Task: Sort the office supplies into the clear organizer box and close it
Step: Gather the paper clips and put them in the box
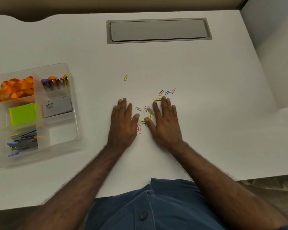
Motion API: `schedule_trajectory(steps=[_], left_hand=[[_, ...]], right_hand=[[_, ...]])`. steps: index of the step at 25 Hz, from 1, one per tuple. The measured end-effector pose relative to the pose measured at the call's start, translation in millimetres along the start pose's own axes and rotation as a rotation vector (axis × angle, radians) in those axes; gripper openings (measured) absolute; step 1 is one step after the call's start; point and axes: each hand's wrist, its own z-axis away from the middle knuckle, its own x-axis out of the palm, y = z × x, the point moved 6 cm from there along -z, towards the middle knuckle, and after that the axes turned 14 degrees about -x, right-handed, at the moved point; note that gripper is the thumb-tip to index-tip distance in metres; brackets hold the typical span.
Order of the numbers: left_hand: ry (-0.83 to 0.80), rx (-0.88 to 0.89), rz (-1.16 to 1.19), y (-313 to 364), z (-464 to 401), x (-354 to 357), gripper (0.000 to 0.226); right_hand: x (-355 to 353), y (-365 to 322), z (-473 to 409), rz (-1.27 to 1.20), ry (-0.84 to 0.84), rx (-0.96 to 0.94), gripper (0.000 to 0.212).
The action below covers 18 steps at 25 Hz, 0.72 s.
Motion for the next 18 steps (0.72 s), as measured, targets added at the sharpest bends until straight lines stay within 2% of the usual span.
schedule_trajectory(steps=[4, 6, 9, 12, 15, 18], left_hand=[[-0.069, 0.076, 0.133, 0.1, 25.3, -14.9, 0.046], [-0.112, 0.125, 0.089, -6.0, 34.4, -20.5, 0.052], [-0.198, 0.216, -0.043, -12.8, 43.7, -21.0, 0.056], [-0.246, 0.252, -0.084, -11.0, 42.7, -20.5, 0.049], [-0.233, 0.212, -0.067, -3.8, 35.8, -23.4, 0.043], [-0.25, 0.116, -0.036, 1.3, 24.4, -28.5, 0.031]], right_hand=[[-5.3, -14.5, -5.5, -0.182, 0.023, -0.085, 0.078], [-11.5, -7.9, -10.8, -0.183, 0.001, -0.026, 0.09], [-12.8, -1.0, -22.0, -0.147, -0.147, 0.009, 0.099], [-7.6, -20.2, -23.2, -0.048, -0.284, -0.144, 0.086], [-0.4, -48.7, -8.8, 0.041, -0.322, -0.296, 0.067], [-7.7, -58.8, -0.6, -0.002, -0.26, -0.241, 0.049]])
